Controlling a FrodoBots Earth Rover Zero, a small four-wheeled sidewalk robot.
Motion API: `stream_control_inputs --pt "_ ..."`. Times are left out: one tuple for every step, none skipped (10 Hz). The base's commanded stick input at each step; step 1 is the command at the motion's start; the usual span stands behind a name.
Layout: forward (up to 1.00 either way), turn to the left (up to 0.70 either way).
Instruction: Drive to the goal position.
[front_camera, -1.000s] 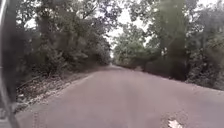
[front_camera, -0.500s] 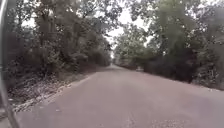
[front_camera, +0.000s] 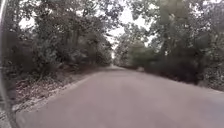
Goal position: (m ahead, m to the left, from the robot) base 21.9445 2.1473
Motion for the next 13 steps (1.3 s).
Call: stream_control_inputs --pt "0.70 0.00" --pt "0.70 0.00" --pt "0.70 0.00" --pt "0.70 0.00" --pt "0.70 0.00" --pt "0.70 0.00" --pt "0.70 0.00" --pt "0.70 0.00" --pt "0.70 0.00" --pt "0.70 0.00" --pt "0.70 0.00" --pt "0.70 0.00" --pt "0.70 0.00"
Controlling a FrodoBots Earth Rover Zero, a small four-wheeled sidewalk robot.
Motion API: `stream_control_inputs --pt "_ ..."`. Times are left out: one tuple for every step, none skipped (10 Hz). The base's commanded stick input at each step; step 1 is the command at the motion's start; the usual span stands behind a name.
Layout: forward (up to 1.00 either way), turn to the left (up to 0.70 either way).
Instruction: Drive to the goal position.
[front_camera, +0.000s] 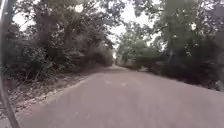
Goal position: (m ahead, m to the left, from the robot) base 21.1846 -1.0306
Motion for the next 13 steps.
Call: stream_control_inputs --pt "0.70 0.00" --pt "0.70 0.00" --pt "0.70 0.00" --pt "0.70 0.00" --pt "0.70 0.00" --pt "0.70 0.00" --pt "0.70 0.00" --pt "0.70 0.00" --pt "0.70 0.00" --pt "0.70 0.00" --pt "0.70 0.00" --pt "0.70 0.00" --pt "0.70 0.00"
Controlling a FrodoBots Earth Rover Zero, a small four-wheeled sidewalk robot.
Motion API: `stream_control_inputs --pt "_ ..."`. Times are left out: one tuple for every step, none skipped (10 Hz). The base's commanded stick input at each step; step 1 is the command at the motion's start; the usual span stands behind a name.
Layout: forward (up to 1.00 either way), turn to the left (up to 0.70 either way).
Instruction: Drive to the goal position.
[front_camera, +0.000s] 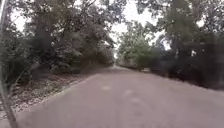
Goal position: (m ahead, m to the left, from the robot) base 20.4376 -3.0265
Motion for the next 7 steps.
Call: stream_control_inputs --pt "0.70 0.00" --pt "0.70 0.00" --pt "0.70 0.00" --pt "0.70 0.00" --pt "0.70 0.00" --pt "0.70 -0.01" --pt "0.70 -0.30"
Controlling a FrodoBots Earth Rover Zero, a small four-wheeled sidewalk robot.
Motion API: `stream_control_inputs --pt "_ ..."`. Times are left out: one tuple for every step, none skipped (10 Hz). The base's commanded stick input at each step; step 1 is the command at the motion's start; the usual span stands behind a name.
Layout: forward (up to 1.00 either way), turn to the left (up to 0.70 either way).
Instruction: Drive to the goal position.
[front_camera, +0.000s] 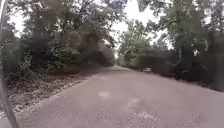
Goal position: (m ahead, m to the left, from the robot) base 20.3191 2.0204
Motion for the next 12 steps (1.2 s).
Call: stream_control_inputs --pt "0.70 -0.34" --pt "0.70 -0.34" --pt "0.70 -0.34" --pt "0.70 -0.28" --pt "0.70 -0.05" --pt "0.70 0.00" --pt "0.70 0.00" --pt "0.70 0.00" --pt "0.70 0.00" --pt "0.70 0.00" --pt "0.70 0.00" --pt "0.70 0.00"
